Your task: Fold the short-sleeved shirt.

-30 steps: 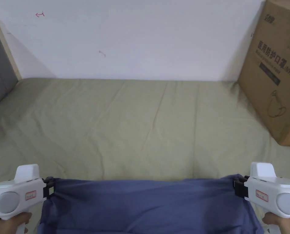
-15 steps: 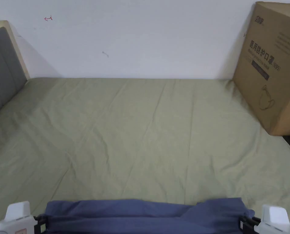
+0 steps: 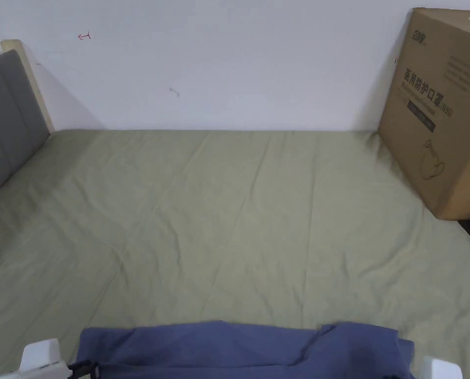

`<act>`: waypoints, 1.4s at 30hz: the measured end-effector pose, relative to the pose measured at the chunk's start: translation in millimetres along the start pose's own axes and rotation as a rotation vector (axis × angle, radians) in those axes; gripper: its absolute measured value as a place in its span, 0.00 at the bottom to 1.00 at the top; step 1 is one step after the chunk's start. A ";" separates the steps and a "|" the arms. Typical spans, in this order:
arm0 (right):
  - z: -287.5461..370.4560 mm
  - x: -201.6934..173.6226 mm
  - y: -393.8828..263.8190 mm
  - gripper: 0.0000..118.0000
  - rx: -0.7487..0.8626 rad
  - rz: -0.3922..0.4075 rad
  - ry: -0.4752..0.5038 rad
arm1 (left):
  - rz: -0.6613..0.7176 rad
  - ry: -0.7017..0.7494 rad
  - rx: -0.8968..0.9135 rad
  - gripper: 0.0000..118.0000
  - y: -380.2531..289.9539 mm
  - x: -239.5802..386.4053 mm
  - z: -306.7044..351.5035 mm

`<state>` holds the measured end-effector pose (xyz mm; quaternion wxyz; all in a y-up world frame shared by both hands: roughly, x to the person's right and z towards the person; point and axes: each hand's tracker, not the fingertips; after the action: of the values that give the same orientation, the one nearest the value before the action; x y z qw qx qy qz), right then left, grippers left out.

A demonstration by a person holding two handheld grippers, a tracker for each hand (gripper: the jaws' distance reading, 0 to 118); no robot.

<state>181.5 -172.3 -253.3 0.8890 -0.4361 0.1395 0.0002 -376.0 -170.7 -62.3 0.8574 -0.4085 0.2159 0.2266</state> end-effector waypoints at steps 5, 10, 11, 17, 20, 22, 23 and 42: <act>53.6 -25.3 49.7 0.73 0.240 0.070 0.020 | -0.033 -0.102 0.265 0.81 34.5 33.4 57.1; 100.4 -59.8 97.2 0.73 0.480 0.125 0.048 | -0.103 -0.109 0.520 0.81 66.1 77.8 103.4; 109.8 -67.8 104.0 0.73 0.531 0.135 0.043 | -0.111 -0.108 0.574 0.81 70.3 86.3 111.2; 142.2 -104.2 121.6 0.71 0.715 0.231 0.001 | -0.181 -0.070 0.768 0.75 80.9 125.9 133.6; 147.2 -114.9 120.4 0.61 0.748 0.251 -0.030 | -0.212 -0.026 0.822 0.54 77.0 140.0 134.4; 148.9 -118.7 117.6 0.36 0.772 0.250 -0.032 | -0.243 -0.014 0.839 0.21 73.3 145.5 133.2; 149.2 -120.2 116.6 0.22 0.777 0.249 -0.031 | -0.251 -0.020 0.840 0.08 71.3 147.2 133.0; 121.3 -126.7 122.5 0.00 0.743 0.260 -0.013 | 0.032 -0.280 0.294 0.00 91.9 26.7 63.3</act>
<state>74.9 13.1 -246.4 0.9798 -0.0631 0.1784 0.0651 -394.7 -62.7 -96.2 0.9257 -0.2401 0.1320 0.2608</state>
